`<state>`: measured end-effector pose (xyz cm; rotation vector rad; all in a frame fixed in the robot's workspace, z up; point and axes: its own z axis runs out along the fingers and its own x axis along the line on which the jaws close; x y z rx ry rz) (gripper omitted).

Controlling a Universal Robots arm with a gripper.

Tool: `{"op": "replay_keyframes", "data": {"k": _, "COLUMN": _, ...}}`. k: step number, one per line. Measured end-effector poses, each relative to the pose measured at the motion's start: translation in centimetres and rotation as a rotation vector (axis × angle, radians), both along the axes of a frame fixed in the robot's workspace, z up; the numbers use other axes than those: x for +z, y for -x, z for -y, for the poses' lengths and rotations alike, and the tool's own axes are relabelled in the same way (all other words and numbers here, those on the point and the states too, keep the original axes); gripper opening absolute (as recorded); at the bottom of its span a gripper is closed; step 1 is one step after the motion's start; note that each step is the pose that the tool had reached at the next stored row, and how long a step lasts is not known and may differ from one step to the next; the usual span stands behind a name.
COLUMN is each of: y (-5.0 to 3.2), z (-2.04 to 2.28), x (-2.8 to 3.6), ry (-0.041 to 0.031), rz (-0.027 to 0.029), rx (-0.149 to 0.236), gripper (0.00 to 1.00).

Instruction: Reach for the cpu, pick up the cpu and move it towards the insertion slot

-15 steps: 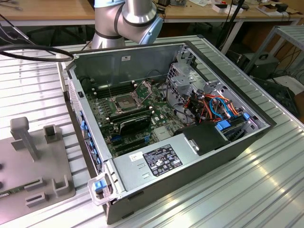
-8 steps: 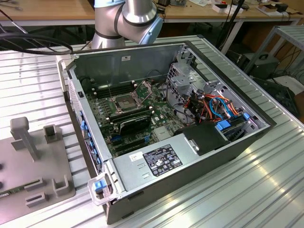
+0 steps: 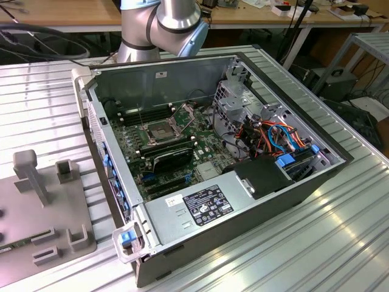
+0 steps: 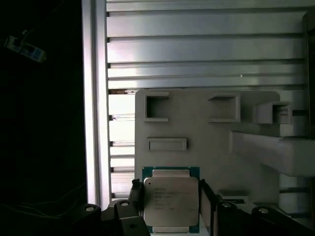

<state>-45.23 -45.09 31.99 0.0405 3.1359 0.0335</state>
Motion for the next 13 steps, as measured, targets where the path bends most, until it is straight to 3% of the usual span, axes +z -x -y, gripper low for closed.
{"op": "replay_keyframes", "data": {"k": 13, "y": -0.01, "z": 0.0, "x": 2.96, "ry": 0.0, "rz": -0.001, "rx": 0.0, "gripper": 0.55}}
